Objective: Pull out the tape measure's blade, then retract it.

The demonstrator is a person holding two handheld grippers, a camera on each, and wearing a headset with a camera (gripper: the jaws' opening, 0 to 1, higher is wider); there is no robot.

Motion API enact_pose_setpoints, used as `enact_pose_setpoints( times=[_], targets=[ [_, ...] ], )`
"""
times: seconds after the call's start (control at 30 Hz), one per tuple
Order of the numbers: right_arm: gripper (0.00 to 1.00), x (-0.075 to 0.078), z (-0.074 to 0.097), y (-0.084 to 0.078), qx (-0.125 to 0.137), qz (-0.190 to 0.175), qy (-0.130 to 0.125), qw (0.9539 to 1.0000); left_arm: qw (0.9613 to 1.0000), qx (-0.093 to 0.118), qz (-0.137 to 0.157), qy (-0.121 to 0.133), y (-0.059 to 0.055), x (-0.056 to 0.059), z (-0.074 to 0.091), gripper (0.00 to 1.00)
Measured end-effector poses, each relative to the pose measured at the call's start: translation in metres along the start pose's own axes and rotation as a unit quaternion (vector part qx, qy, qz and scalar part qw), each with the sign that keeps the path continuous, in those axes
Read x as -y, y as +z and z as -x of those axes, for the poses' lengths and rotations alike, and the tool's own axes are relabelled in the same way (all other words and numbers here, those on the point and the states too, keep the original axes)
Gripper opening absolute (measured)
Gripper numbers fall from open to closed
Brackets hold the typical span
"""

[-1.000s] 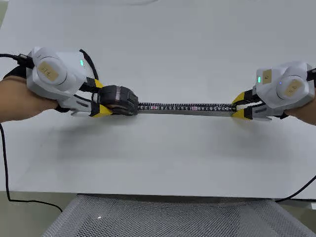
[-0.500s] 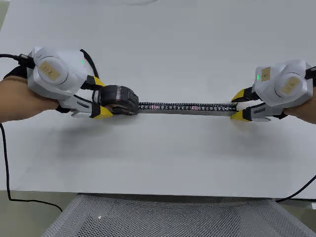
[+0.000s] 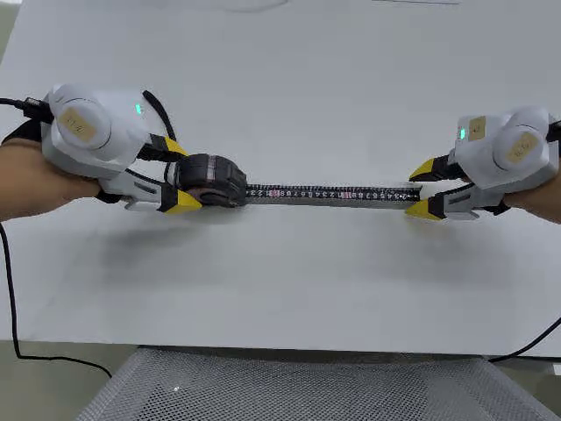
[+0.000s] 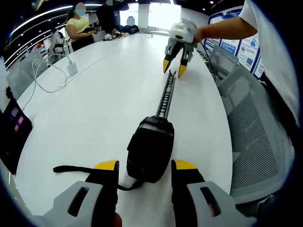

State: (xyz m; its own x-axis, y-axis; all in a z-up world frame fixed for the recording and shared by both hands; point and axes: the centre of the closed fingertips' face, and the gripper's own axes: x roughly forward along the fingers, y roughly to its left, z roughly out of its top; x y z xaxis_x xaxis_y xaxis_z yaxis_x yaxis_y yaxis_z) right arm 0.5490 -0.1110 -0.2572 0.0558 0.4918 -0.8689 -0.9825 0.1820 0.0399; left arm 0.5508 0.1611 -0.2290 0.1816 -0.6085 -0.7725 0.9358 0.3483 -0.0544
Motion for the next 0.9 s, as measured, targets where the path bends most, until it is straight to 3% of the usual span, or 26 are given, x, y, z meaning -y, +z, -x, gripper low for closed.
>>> enact_pose_setpoints(
  times=[0.77,0.9],
  targets=[
    [0.38,-0.006,0.005,0.005,0.021,-0.029,-0.017,0.9992,0.9998,0.009,0.017,0.01,-0.005,0.004,0.006,0.48],
    [0.43,-0.004,0.009,0.008,0.032,-0.036,-0.036,0.9982,0.9994,0.015,0.025,0.019,-0.007,0.006,0.011,0.51]
  ],
)
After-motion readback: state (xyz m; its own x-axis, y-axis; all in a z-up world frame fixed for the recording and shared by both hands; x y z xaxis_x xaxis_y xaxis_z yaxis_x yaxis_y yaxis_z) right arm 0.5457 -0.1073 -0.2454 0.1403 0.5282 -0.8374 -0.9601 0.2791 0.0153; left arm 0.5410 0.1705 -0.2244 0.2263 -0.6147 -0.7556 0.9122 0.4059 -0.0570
